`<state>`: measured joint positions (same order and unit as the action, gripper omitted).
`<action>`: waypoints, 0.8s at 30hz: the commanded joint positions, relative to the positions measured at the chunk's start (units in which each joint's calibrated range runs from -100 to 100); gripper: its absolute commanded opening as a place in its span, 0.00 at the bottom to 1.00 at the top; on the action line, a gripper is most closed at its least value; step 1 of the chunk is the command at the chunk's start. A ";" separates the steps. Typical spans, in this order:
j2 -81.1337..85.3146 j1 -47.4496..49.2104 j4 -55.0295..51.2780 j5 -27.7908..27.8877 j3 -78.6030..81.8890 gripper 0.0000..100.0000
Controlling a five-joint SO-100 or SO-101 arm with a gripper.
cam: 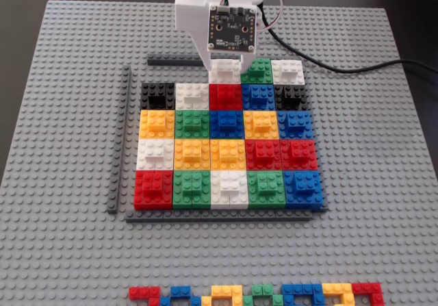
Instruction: Grab the cube and place it into the grid
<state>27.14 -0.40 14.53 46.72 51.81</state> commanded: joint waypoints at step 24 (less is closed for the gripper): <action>19.38 2.50 -9.74 -1.17 -16.42 0.00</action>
<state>39.86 1.35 7.01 46.08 42.19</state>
